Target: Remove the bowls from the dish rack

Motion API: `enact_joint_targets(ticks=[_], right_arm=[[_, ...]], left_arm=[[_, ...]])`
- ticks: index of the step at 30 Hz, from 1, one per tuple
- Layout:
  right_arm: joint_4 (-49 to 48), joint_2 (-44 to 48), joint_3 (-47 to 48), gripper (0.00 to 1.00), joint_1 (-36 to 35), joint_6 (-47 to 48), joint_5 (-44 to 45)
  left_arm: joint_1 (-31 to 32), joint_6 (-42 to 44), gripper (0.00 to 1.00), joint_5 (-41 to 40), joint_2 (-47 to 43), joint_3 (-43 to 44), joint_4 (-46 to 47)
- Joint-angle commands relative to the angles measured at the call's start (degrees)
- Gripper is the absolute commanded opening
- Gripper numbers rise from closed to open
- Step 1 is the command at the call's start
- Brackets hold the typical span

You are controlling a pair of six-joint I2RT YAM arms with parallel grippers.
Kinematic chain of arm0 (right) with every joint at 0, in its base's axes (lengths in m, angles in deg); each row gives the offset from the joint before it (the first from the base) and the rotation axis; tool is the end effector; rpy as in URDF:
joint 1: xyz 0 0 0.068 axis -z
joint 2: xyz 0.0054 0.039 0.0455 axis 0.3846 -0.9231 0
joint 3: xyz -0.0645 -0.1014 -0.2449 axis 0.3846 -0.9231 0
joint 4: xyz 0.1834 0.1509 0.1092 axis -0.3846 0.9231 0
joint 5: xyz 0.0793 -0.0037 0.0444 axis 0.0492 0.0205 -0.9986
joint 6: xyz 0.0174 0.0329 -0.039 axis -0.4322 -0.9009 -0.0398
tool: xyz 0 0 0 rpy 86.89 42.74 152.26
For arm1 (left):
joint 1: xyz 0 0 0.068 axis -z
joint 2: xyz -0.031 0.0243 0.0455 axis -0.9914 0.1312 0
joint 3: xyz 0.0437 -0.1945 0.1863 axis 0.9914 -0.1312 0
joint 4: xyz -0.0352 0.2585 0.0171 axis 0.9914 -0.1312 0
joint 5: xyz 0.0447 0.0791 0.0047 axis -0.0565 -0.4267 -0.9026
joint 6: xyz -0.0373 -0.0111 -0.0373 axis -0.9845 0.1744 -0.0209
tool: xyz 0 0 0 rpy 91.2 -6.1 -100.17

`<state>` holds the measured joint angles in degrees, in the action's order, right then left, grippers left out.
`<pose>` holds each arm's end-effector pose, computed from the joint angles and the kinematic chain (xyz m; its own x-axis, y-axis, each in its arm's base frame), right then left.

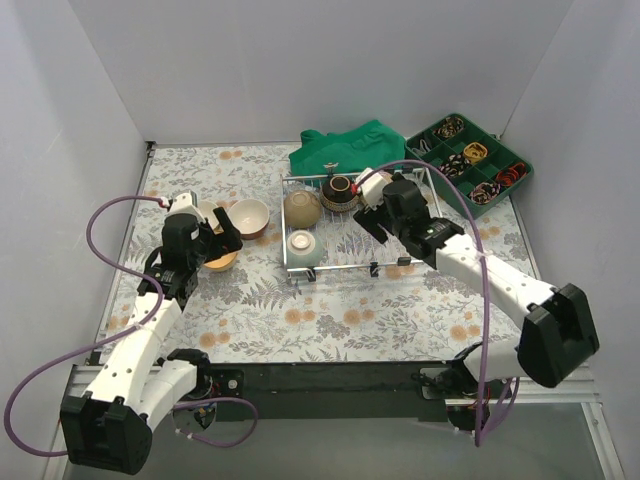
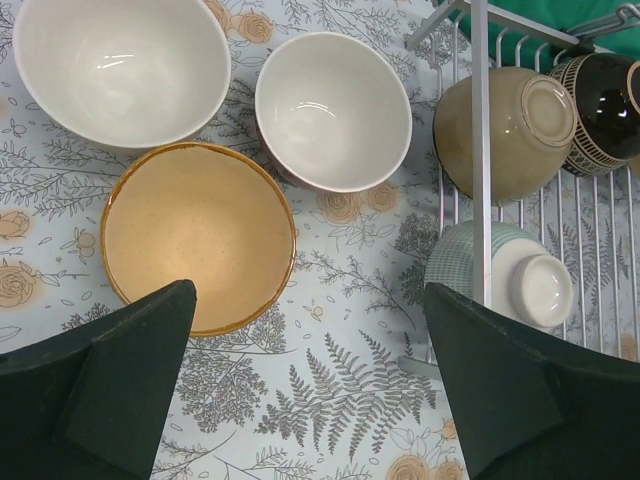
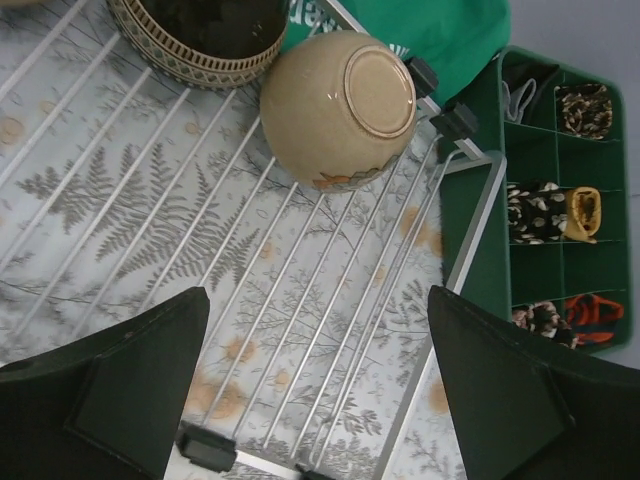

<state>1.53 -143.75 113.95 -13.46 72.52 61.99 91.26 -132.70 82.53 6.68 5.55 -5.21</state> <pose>0.2504 0.1671 0.3002 -0.2309 -0.6268 -0.7442 -0.4321 0.7514 -0.4987 0.1989 -0.0279 0.2747 -0.3183 -0.8418 -0.4361 -0.4214 0.5377 -0.7303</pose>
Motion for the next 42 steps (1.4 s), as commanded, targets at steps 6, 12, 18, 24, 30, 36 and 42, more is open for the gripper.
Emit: enact_joint_targets(ticks=[6,12,18,24,30,36,42], right_arm=[[-13.5,-11.4,3.1,0.99,0.1,20.9,7.2],[-18.7,-16.8,2.7,0.99,0.0,27.4,6.4],[-20.4,-21.6,3.8,0.99,0.0,32.2,6.0],[-22.9,-26.2,6.0,0.99,0.3,33.0,6.6],[-25.8,-30.1,6.1,0.99,0.4,37.1,10.3],[-30.1,-32.2,5.5,0.99,0.5,38.3,11.0],[-36.5,-34.3,4.8,0.99,0.5,38.9,12.4]], left_arm=[[3.4,2.7,0.98,-5.5,-4.2,-1.7,2.1],[4.6,2.7,0.98,-8.1,-5.0,-2.0,1.5],[5.0,2.6,0.98,-10.0,-5.3,-2.0,1.1],[5.1,2.1,0.98,-11.8,-5.2,-1.9,0.5],[5.2,2.1,0.98,-11.6,-4.8,-2.0,0.6],[5.2,2.2,0.98,-11.5,-4.6,-2.1,0.5],[5.2,2.2,0.98,-11.1,-4.5,-2.1,0.6]])
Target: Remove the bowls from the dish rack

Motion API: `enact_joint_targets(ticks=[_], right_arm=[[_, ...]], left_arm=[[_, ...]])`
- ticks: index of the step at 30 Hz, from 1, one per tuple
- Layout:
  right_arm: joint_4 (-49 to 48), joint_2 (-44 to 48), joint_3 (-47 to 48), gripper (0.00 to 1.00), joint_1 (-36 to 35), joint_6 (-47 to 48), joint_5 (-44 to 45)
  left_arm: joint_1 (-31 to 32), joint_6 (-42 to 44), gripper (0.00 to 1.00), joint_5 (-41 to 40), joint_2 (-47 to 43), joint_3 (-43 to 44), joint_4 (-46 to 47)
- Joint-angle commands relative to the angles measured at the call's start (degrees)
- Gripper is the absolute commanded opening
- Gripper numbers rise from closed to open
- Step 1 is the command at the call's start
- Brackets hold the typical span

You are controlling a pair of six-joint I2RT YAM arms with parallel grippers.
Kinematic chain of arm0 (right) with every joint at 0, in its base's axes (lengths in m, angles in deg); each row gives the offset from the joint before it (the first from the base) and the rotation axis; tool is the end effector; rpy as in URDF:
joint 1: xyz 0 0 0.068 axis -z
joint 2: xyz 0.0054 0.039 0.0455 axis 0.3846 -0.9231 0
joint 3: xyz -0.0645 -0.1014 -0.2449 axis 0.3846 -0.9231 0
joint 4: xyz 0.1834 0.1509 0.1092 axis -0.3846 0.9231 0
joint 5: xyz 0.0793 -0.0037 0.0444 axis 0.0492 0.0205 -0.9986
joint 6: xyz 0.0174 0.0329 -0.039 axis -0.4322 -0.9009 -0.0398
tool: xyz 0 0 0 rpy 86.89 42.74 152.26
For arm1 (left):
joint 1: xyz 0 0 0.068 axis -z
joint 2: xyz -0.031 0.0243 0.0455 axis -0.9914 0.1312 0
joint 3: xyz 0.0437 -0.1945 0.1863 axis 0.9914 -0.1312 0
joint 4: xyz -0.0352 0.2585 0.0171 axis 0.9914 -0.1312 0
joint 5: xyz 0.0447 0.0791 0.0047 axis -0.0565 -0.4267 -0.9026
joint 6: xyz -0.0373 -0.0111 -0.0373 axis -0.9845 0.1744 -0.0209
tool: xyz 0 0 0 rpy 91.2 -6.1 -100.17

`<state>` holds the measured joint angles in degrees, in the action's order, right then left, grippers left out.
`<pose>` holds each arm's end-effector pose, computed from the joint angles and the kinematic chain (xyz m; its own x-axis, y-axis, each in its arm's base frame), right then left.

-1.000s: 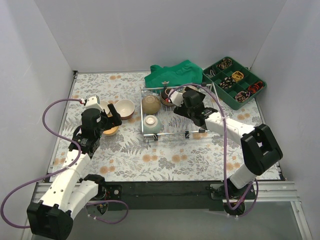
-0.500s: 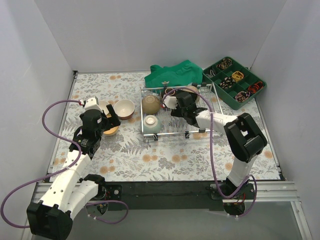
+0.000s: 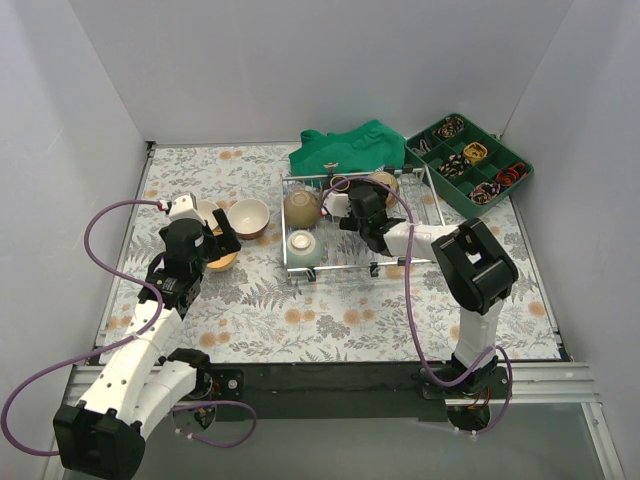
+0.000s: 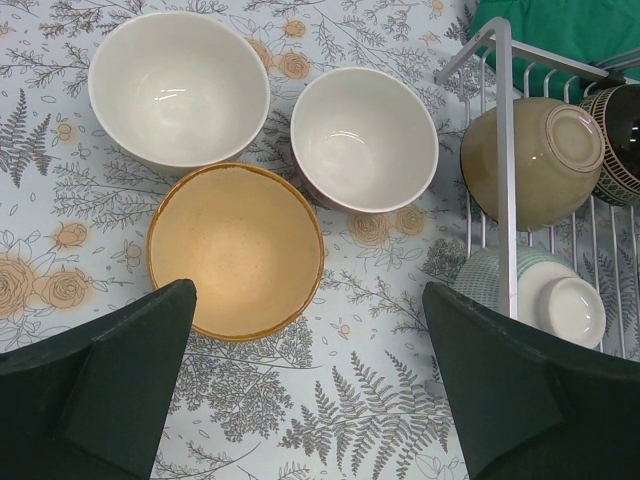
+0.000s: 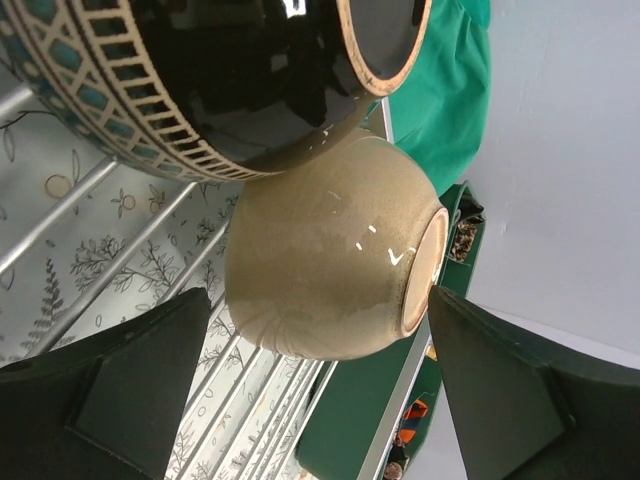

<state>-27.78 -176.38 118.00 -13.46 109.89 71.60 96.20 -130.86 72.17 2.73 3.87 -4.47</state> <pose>0.3403 0.2259 0.1793 -0.0495 -0.9710 -0.2339 -0.4010 0.2338 -0.8857 0.1850 -0.0358 0.2784 -0.2399 -0.8043 -0.5437 -0.4025 0.5920 -0.6982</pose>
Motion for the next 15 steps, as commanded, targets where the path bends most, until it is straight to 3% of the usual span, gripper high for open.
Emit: enact_joint_targets(ticks=[1,15], right_arm=[[-7.8,-1.9,0.7,0.99,0.5,1.2,2.9],[-15.3,-6.2,1.6,0.98,0.6,-1.8,8.2]], left_arm=[[0.2,0.5,0.98,-0.8,-0.5,-0.4,-0.1],[0.2,0.5,0.98,-0.1,-0.9,-0.7,0.1]])
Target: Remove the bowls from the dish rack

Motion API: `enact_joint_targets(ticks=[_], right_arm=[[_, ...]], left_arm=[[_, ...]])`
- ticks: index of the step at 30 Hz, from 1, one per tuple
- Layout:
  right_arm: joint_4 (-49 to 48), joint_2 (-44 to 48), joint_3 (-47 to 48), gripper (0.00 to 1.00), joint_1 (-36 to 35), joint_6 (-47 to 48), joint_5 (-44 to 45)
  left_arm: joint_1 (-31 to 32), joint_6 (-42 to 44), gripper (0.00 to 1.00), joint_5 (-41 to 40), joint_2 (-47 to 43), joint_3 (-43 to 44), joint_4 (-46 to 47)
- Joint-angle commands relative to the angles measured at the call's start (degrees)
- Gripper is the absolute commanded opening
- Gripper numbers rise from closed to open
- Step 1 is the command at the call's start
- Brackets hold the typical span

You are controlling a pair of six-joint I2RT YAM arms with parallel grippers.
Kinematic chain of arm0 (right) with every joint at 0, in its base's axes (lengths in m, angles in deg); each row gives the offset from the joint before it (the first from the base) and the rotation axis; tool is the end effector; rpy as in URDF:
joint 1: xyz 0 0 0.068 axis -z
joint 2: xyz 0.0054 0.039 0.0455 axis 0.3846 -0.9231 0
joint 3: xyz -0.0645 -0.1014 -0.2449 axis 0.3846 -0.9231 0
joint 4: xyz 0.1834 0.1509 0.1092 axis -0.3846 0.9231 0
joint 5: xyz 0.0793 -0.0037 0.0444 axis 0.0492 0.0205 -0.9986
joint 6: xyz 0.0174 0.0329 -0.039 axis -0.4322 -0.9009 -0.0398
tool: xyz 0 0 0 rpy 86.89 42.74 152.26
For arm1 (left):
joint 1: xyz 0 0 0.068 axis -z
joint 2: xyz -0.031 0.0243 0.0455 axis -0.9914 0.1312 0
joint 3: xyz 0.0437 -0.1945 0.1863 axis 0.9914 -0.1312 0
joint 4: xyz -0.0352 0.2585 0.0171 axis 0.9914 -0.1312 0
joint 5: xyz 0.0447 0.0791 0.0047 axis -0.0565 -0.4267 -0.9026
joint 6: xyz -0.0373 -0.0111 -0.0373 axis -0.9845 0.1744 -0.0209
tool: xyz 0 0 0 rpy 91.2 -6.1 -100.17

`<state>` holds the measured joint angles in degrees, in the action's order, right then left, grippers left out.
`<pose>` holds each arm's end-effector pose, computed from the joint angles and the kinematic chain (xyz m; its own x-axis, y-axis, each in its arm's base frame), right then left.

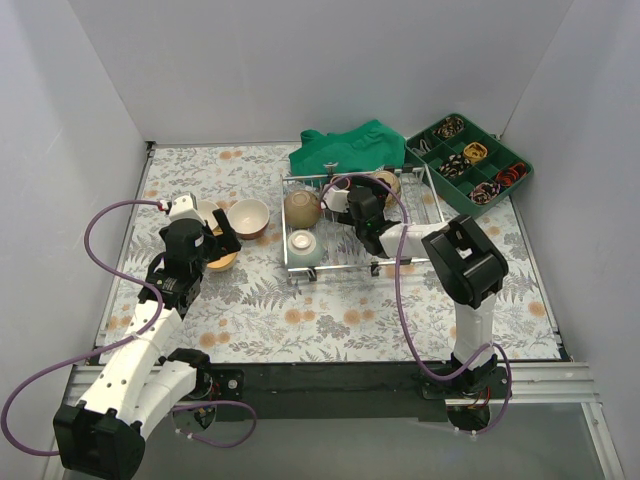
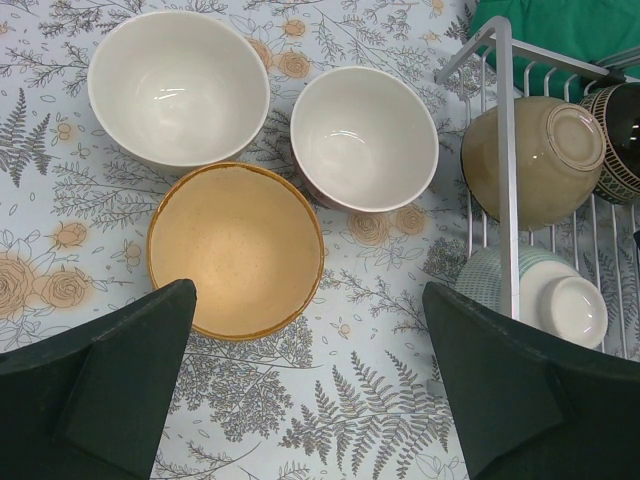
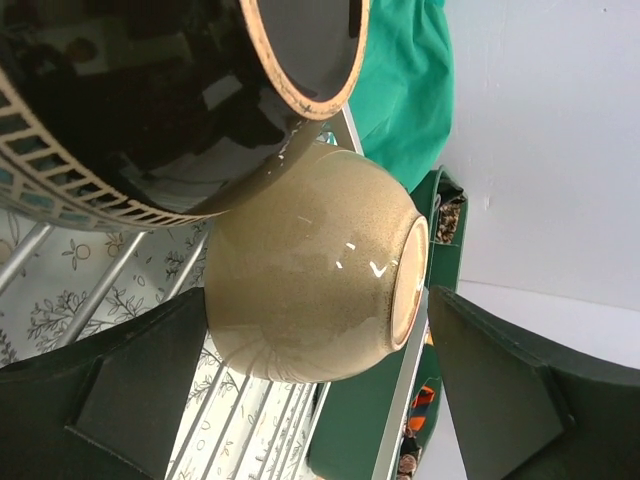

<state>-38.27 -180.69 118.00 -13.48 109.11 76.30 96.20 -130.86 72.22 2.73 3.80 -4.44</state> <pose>0.3505 0.2305 0.1677 -0.0977 -0.9524 -0.2888 -0.2837 0.3048 -0.9092 0.1850 -0.0358 0.2780 -0.2409 -0.8042 -0.5433 -0.4026 0.5922 -0.6980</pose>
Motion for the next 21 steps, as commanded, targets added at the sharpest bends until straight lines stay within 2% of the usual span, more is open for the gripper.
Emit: enact_joint_targets(ticks=[1,4,10,14,21], right_arm=[[-4.8,-2.2,1.7,0.98,0.6,-1.2,3.8],[-5.6,-2.8,1.8,0.93,0.6,-2.3,4.5],[-5.6,0.4,0.6,0.72,0.6,-4.6,4.8],[-5.6,3.3,-0.7,0.54,0.3,-5.4,5.1],[-2.7,8.3,-1.6,0.42,-0.2,-8.1,5.2]], left_arm=[[0.2,0.6,0.98,0.0,-1.0,-0.7,0.1],[0.2,0.5,0.98,0.3,-1.2,-0.9,0.3],[0.2,0.7,0.98,0.9,-1.3,-1.0,0.7],[0.2,0.7,0.98,1.2,-1.4,-1.0,0.7],[0.2,0.8,0.98,1.5,-1.5,-1.2,1.0]])
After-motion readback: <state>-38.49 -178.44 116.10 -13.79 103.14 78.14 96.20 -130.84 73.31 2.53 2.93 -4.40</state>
